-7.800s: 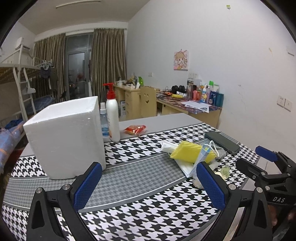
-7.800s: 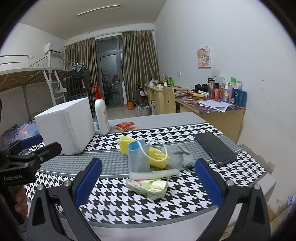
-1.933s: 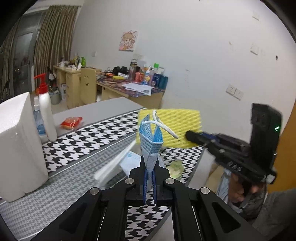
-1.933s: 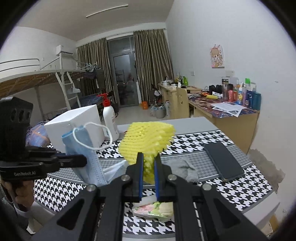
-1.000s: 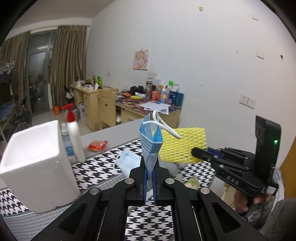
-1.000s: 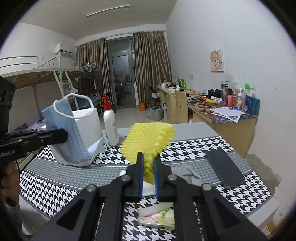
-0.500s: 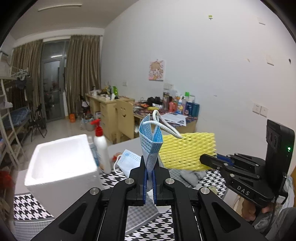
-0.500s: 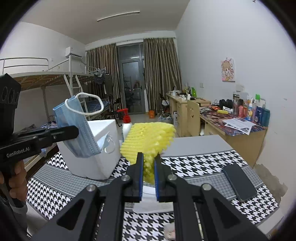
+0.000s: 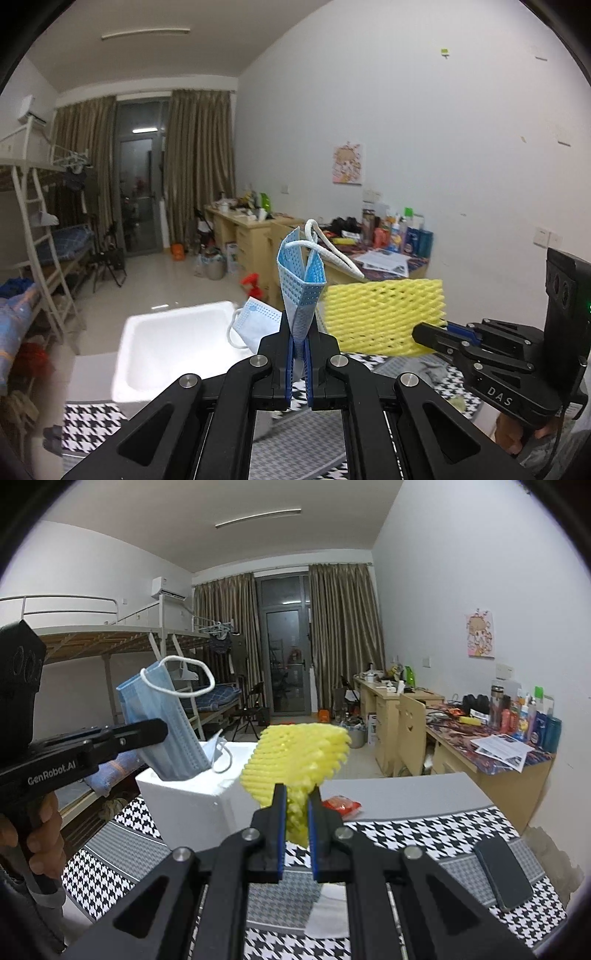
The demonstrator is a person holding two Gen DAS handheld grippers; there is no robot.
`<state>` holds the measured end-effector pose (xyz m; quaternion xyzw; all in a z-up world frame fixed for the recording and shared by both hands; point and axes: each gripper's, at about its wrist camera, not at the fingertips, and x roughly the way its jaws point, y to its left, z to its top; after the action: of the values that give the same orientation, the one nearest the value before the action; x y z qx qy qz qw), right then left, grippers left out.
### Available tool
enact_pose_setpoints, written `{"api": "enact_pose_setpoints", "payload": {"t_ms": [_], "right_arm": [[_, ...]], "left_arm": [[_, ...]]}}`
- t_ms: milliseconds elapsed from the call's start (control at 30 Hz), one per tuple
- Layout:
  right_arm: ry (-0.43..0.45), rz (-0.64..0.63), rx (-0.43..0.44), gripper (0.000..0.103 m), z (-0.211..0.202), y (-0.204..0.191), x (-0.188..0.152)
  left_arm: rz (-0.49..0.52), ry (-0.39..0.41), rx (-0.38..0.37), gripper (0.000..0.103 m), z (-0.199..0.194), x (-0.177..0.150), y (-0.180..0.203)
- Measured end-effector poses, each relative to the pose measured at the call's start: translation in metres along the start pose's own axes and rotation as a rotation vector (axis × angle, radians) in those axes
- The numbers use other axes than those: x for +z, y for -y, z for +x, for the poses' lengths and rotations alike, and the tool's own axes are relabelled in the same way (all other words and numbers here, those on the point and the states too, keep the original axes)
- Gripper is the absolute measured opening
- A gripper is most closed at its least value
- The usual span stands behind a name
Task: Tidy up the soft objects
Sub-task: 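Carry the mask in the left gripper while the right carries the foam net toward the white foam box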
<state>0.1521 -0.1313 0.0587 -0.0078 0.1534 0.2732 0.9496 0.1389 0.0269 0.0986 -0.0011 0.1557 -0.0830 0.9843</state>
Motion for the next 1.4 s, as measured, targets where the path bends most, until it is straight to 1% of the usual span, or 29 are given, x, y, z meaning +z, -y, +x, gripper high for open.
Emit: {"api": "enact_pose_setpoints", "payload": {"t_ms": [400, 800, 900, 1067, 1400], "right_arm": [[-0.004, -0.033, 0.042, 0.013, 0.02, -0.019, 0.019], [-0.022, -0.054, 0.088, 0.013, 0.047, -0.038, 0.042], [-0.027, -0.066, 0.09, 0.013, 0.054, -0.042, 0.045], [-0.042, -0.068, 0.1, 0.013, 0.063, -0.047, 0.048], [-0.06, -0.077, 0.103, 0.013, 0.077, -0.053, 0.05]], "left_arm": [[-0.011, 0.023, 0.123, 0.005, 0.009, 0.006, -0.023], [-0.031, 0.019, 0.215, 0.005, 0.019, 0.01, -0.053], [-0.026, 0.02, 0.242, 0.005, 0.022, 0.011, -0.055], [-0.042, 0.0, 0.237, 0.005, 0.029, 0.008, -0.064], [-0.065, -0.039, 0.259, 0.005, 0.046, 0.005, -0.077]]}}
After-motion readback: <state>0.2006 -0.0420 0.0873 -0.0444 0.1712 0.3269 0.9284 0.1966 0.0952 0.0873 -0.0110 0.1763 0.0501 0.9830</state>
